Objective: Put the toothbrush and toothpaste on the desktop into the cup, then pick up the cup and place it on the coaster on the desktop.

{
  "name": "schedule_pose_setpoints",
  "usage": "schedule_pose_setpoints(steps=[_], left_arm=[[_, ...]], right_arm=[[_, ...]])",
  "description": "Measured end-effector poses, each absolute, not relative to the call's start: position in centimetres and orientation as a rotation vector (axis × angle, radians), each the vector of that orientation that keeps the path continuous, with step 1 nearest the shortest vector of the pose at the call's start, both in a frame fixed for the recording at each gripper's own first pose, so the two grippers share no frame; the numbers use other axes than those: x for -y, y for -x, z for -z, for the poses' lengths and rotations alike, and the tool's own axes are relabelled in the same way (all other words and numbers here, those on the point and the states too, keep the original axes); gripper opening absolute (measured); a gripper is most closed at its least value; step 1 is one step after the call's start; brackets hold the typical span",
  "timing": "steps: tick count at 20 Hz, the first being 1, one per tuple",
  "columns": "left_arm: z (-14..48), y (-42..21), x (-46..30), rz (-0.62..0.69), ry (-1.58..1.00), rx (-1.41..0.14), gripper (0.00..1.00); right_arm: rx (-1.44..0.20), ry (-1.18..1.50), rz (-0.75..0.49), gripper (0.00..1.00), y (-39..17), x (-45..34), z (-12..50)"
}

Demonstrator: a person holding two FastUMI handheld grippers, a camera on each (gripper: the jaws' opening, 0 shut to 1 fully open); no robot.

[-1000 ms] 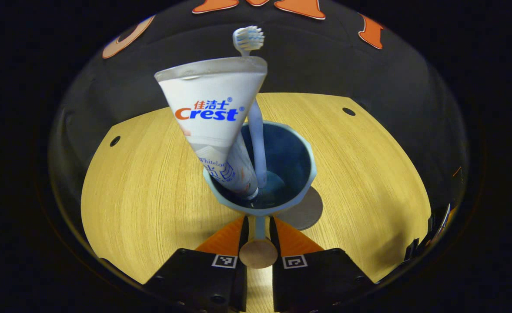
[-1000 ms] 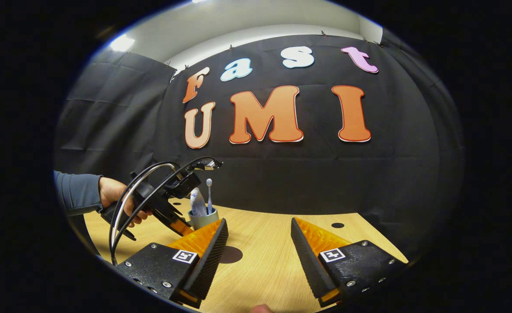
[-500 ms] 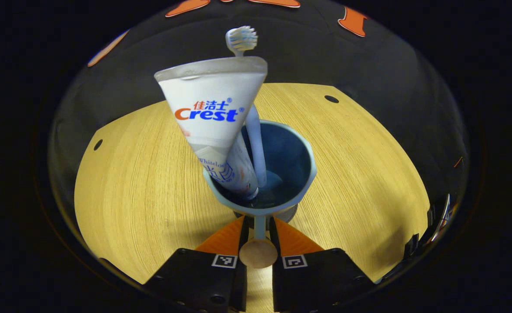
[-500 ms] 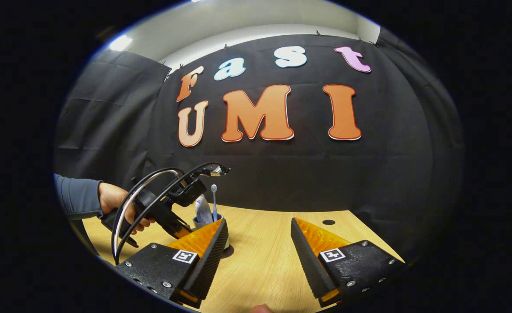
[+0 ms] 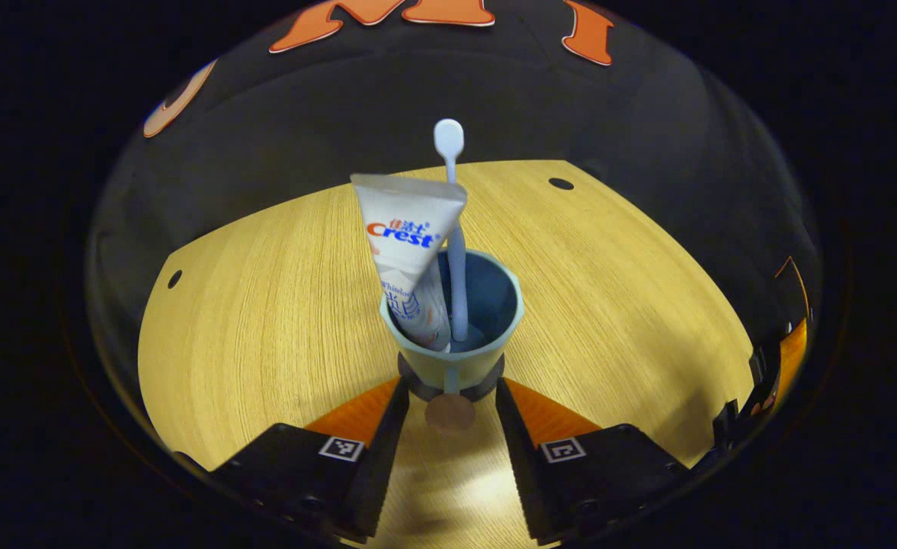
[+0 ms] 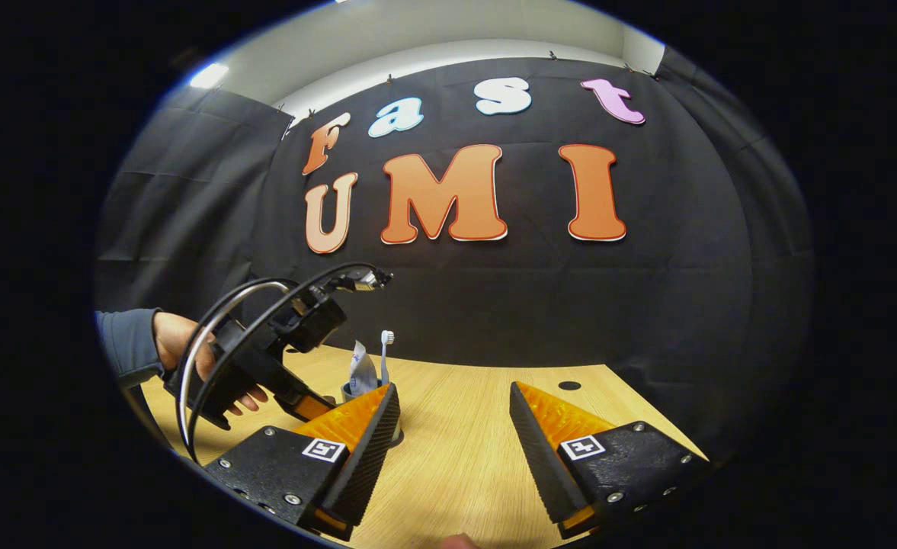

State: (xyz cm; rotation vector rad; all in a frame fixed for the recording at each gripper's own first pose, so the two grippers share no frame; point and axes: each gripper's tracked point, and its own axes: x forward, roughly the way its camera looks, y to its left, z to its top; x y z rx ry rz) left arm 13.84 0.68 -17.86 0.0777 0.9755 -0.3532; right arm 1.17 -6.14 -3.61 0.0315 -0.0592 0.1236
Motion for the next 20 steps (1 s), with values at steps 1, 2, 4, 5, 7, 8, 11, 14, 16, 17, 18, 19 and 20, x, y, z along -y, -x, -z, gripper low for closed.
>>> schedule_pose_setpoints(steps=[1,2,4,5,7,8,11,14,16,17,18,19,20], left_arm=[[17.3,-13.9,-0.8,0.356,-0.072,-0.949,0.74],[15.9,-13.9,-1.1,0.357,-0.066,-0.923,0.82],[14.2,-13.7,-1.9,0.348,-0.058,-0.859,0.96],[13.3,-13.7,-2.4,0.341,-0.054,-0.822,0.99],[11.2,-13.7,-3.7,0.310,-0.057,-0.736,1.00],[10.0,-13.7,-4.6,0.287,-0.064,-0.690,0.99],[6.2,-14.2,-6.9,0.205,-0.084,-0.514,0.99],[3.4,-14.1,-8.0,0.137,-0.079,-0.337,0.99],[2.1,-14.2,-7.9,0.106,-0.067,-0.241,0.99],[1.5,-14.6,-7.9,0.094,-0.061,-0.194,0.98],[0.9,-14.4,-8.1,0.079,-0.053,-0.143,0.98],[0.1,-14.5,-8.0,0.068,-0.044,-0.097,0.98],[-0.4,-14.9,-7.9,0.059,-0.038,-0.056,0.98]], right_arm=[[0.059,-0.032,-0.121,0.87,-1.3,6.0,3.5],[0.059,-0.031,-0.117,0.87,-1.6,5.8,3.4],[0.057,-0.024,-0.103,0.87,-1.9,5.6,3.3],[0.056,-0.019,-0.093,0.87,-1.9,5.8,3.4],[0.056,-0.020,-0.078,0.87,-2.1,5.4,3.2],[0.059,-0.026,-0.074,0.87,-2.4,5.0,2.9],[0.066,-0.036,-0.054,0.87,-2.8,4.6,2.4],[0.083,-0.037,-0.045,0.87,-3.0,3.8,1.7],[0.103,-0.037,-0.045,0.87,-3.3,3.1,1.0],[0.111,-0.034,-0.049,0.87,-3.2,2.7,0.7],[0.117,-0.030,-0.051,0.87,-3.1,2.4,0.6],[0.125,-0.025,-0.055,0.87,-3.1,2.0,0.3],[0.133,-0.020,-0.058,0.87,-3.3,1.5,0.0]])
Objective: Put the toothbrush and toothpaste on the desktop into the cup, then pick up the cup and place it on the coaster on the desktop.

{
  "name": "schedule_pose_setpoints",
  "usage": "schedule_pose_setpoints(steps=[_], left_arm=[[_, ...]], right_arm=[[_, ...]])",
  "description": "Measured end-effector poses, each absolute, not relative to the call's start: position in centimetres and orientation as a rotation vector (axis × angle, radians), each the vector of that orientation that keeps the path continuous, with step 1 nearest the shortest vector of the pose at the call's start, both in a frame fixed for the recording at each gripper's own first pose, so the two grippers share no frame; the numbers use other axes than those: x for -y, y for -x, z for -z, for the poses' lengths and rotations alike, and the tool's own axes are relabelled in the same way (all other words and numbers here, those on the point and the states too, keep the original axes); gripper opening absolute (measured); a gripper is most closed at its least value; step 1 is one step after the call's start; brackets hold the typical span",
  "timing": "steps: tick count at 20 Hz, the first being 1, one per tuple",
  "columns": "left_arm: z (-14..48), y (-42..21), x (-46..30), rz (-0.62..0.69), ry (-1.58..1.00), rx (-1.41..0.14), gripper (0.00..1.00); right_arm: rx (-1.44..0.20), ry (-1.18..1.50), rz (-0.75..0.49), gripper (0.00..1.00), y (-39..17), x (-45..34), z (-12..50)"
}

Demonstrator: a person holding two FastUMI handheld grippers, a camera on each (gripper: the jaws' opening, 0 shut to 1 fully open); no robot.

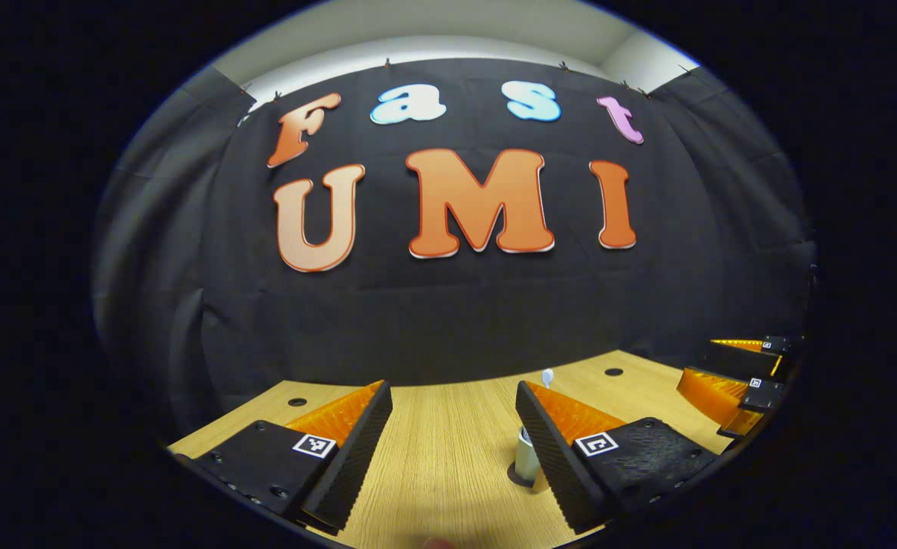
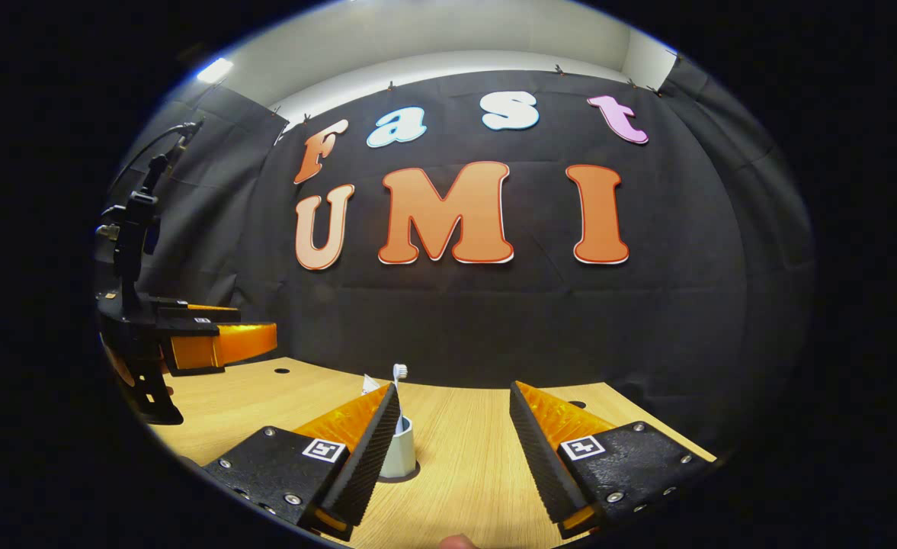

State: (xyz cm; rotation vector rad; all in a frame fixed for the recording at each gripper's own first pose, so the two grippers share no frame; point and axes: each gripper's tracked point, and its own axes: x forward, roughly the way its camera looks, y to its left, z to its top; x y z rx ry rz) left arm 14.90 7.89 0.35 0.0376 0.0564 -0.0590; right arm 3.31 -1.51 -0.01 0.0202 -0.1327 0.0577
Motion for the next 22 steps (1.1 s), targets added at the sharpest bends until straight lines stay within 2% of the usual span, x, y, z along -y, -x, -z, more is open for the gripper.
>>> schedule_pose_setpoints(steps=[6,7,11,14,16,22], left_arm=[[-2.0,-15.3,-8.0,0.027,-0.009,0.073,0.98],[-1.9,-15.3,-8.1,0.026,-0.004,0.071,1.00],[-1.3,-15.5,-8.6,0.016,-0.008,0.050,0.98],[-1.0,-15.4,-8.9,0.007,0.002,0.038,0.92],[-0.7,-15.3,-9.1,-0.002,0.008,0.034,1.00],[0.0,-15.4,-9.3,0.001,0.005,0.029,0.98]], right_arm=[[0.151,0.004,-0.084,0.87,-3.7,-0.1,-0.3],[0.150,0.007,-0.084,0.87,-3.8,-0.3,-0.1],[0.139,0.004,-0.091,0.87,-4.4,-0.8,0.3],[0.133,0.010,-0.087,0.88,-4.9,-0.8,0.5],[0.127,0.005,-0.091,0.87,-5.0,-0.9,0.7],[0.125,0.012,-0.095,0.88,-5.4,-1.2,0.8]])
